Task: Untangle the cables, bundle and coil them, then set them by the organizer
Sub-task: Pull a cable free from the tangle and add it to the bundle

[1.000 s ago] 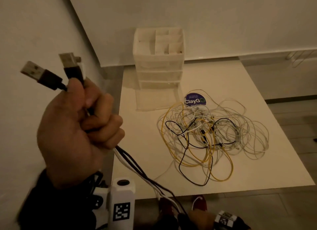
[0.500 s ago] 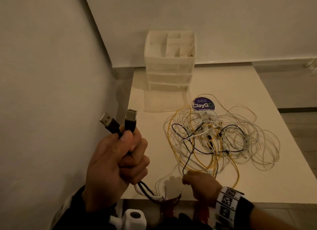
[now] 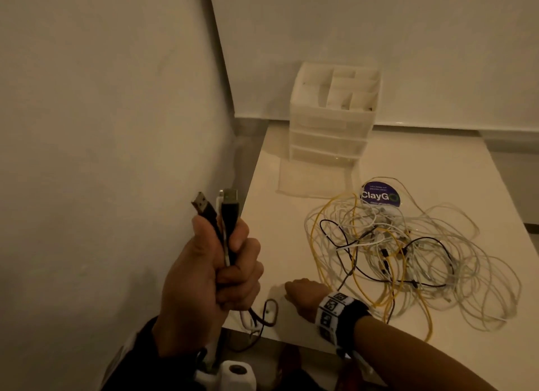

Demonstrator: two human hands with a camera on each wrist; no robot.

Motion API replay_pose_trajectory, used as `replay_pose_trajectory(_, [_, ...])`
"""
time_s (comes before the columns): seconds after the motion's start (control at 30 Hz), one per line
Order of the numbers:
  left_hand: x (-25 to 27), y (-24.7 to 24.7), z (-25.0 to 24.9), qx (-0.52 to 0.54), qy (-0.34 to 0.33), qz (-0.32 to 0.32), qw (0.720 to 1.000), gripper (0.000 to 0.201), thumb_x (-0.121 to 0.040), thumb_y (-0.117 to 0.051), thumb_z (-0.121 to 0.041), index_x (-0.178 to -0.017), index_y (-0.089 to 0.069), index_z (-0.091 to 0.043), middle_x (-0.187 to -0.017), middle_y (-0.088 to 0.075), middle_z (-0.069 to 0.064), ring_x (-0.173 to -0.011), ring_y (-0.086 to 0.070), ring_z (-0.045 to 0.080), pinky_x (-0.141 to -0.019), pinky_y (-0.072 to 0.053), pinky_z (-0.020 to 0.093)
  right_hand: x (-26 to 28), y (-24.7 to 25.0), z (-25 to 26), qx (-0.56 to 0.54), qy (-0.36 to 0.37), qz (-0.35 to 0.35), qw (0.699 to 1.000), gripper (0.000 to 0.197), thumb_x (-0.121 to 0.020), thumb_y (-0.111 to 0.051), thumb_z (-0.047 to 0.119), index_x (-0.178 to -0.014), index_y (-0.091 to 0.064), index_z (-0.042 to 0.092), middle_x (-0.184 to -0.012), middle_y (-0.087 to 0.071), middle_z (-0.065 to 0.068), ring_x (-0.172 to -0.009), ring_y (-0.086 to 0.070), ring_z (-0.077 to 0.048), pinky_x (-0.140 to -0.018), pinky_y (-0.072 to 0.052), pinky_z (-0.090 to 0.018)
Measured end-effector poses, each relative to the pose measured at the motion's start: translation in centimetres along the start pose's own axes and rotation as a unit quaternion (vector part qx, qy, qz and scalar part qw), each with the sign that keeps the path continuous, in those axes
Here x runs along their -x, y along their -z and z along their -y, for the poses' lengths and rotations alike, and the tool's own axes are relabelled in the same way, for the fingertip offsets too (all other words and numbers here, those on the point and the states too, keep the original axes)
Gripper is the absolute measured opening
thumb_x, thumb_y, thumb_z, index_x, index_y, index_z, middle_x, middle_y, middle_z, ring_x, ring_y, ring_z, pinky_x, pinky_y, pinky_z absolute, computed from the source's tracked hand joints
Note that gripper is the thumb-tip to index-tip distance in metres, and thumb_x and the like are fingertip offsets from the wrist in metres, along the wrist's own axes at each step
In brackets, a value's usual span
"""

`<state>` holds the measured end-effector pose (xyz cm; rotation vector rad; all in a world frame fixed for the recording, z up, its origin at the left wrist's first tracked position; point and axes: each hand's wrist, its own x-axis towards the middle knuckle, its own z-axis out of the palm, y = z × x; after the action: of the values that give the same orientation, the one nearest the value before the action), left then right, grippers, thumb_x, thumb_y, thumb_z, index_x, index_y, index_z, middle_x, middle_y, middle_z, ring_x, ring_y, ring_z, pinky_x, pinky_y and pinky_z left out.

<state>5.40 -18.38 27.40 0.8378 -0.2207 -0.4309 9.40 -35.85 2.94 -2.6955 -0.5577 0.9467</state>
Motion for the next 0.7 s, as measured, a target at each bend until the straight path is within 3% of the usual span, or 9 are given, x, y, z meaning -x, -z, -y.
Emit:
replay_pose_trajectory(0.07, [-0.4,0.1,0.5,-0.008,-0.014,-0.005,1.0,0.047,-0.082,-0.063,-0.059,-0.076,-0.049,-0.015,-0.052,-0.032,-0.004,-0.037,-0.028,0.005,-0.039,-0.034,0.016,1.5,2.2,-1.1,-0.162,-0.032,-0.082,0.983,0.022,-0.101,-0.037,0.031,-0.094,-0.051,0.016,-0.098,-0.063,-0.013,-0.093,-0.061,-0.032,-0.077,-0.046,-0.036])
replay_pose_trajectory(0.13, [-1.2,-0.1,1.4,-0.029,-0.016,-0.013,0.999,0.045,-0.082,-0.065,-0.057,-0.077,-0.048,-0.015,-0.052,-0.036,-0.005,-0.035,-0.031,0.006,-0.04,-0.038,0.019,3.9,4.7,-2.0,-0.342,-0.061,-0.165,0.923,0.024,-0.098,-0.045,0.021,-0.078,-0.055,0.012,-0.074,-0.065,-0.012,-0.073,-0.066,-0.031,-0.073,-0.051,-0.04])
replay_pose_trajectory(0.27, [-3.5,-1.6,3.6,-0.091,-0.002,-0.032,0.995,0.048,-0.081,-0.063,-0.057,-0.077,-0.044,-0.014,-0.052,-0.031,-0.003,-0.035,-0.025,0.008,-0.04,-0.037,0.022,10.7,9.3,-3.0,-0.677,-0.034,-0.263,0.687,0.029,-0.098,-0.042,0.006,-0.073,-0.053,-0.001,-0.063,-0.053,-0.018,-0.059,-0.056,-0.032,-0.069,-0.053,-0.045])
replay_pose_trajectory(0.3, [-4.1,-2.1,4.2,-0.098,0.003,-0.032,0.995,0.047,-0.084,-0.06,-0.055,-0.078,-0.041,-0.013,-0.053,-0.03,-0.003,-0.036,-0.023,0.008,-0.04,-0.034,0.021,12.4,10.3,-3.0,-0.717,-0.01,-0.275,0.64,0.028,-0.099,-0.04,0.007,-0.075,-0.052,0.0,-0.062,-0.051,-0.017,-0.056,-0.052,-0.03,-0.067,-0.051,-0.044])
replay_pose_trajectory(0.37, [-5.5,-3.1,5.6,-0.106,0.015,-0.032,0.994,0.037,-0.089,-0.05,-0.045,-0.08,-0.038,-0.011,-0.055,-0.028,-0.003,-0.039,-0.02,0.008,-0.039,-0.026,0.019,15.7,12.1,-2.5,-0.762,0.046,-0.294,0.575,0.024,-0.099,-0.037,0.011,-0.08,-0.049,0.002,-0.06,-0.049,-0.016,-0.05,-0.044,-0.026,-0.061,-0.048,-0.042])
replay_pose_trajectory(0.47, [-7.5,-5.3,7.8,-0.101,0.03,-0.022,0.994,0.027,-0.091,-0.047,-0.035,-0.085,-0.045,-0.009,-0.059,-0.025,-0.001,-0.043,-0.017,0.008,-0.041,-0.016,0.023,19.4,13.8,-1.3,-0.773,0.112,-0.328,0.531,0.019,-0.096,-0.038,0.016,-0.084,-0.047,0.004,-0.06,-0.043,-0.016,-0.047,-0.035,-0.023,-0.053,-0.043,-0.036])
replay_pose_trajectory(0.6, [-9.3,-8.4,10.1,-0.116,0.049,0.002,0.992,0.021,-0.091,-0.048,-0.034,-0.088,-0.054,-0.014,-0.06,-0.03,-0.003,-0.045,-0.021,0.008,-0.039,-0.018,0.021,21.6,14.7,-0.5,-0.755,0.107,-0.372,0.529,0.023,-0.093,-0.042,0.025,-0.089,-0.051,0.004,-0.06,-0.043,-0.015,-0.047,-0.032,-0.021,-0.051,-0.032,-0.035])
replay_pose_trajectory(0.7, [-10.1,-10.1,10.9,-0.152,0.023,0.036,0.987,0.013,-0.092,-0.049,-0.029,-0.089,-0.061,-0.025,-0.061,-0.033,-0.003,-0.046,-0.026,0.007,-0.039,-0.023,0.019,22.5,15.0,-1.1,-0.742,0.075,-0.398,0.535,0.026,-0.089,-0.046,0.03,-0.085,-0.053,0.005,-0.057,-0.041,-0.012,-0.048,-0.029,-0.02,-0.051,-0.022,-0.034])
